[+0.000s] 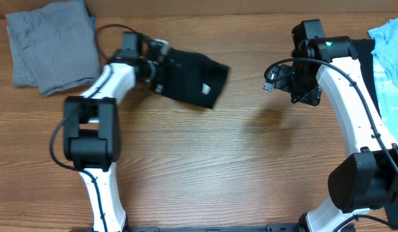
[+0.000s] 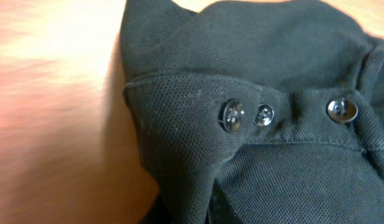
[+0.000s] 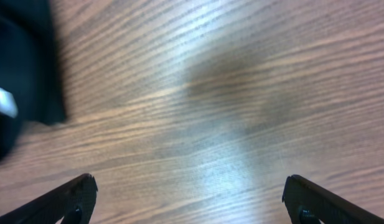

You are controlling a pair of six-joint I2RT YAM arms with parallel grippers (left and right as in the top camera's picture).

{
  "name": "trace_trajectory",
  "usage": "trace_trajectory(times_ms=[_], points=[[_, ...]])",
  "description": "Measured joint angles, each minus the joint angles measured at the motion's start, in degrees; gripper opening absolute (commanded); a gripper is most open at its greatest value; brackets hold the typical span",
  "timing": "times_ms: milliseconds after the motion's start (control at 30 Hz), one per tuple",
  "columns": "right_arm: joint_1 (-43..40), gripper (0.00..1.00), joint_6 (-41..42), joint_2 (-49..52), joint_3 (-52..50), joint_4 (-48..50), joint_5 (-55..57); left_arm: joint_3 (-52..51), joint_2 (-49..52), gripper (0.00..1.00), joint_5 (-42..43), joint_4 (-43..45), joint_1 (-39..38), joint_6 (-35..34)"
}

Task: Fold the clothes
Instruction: 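Carry the folded shirt left and place it on the grey shirt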

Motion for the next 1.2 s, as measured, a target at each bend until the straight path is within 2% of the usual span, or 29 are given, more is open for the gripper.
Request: trace_trajectory(times_ms=[233, 467, 733, 900, 1200], points=[[0.00, 1.00, -0.42, 0.00, 0.00, -2.78, 0.00, 2.16, 0.09, 0.04, -5.84, 1.73, 9.09, 3.58], [0.00, 1.00, -0.42, 0.00, 0.00, -3.15, -0.04, 9.81, 0.17, 0.04, -7.58, -1.38, 15.04, 4.81], [0.00, 1.00, -0.55, 0.00, 0.00, -3.76, -0.07, 22.36, 0.17, 0.04, -8.68, -9.60, 16.44, 4.61], [0.00, 1.00, -0.59, 0.00, 0.00, -3.80, -0.07, 28.79, 0.17, 0.04, -12.33, -11.96, 16.48, 4.24], [0.00, 1.00, -0.61, 0.00, 0.00, -3.80, -0.09, 30.16, 0.22, 0.04, -16.39, -13.38, 19.47, 2.43]])
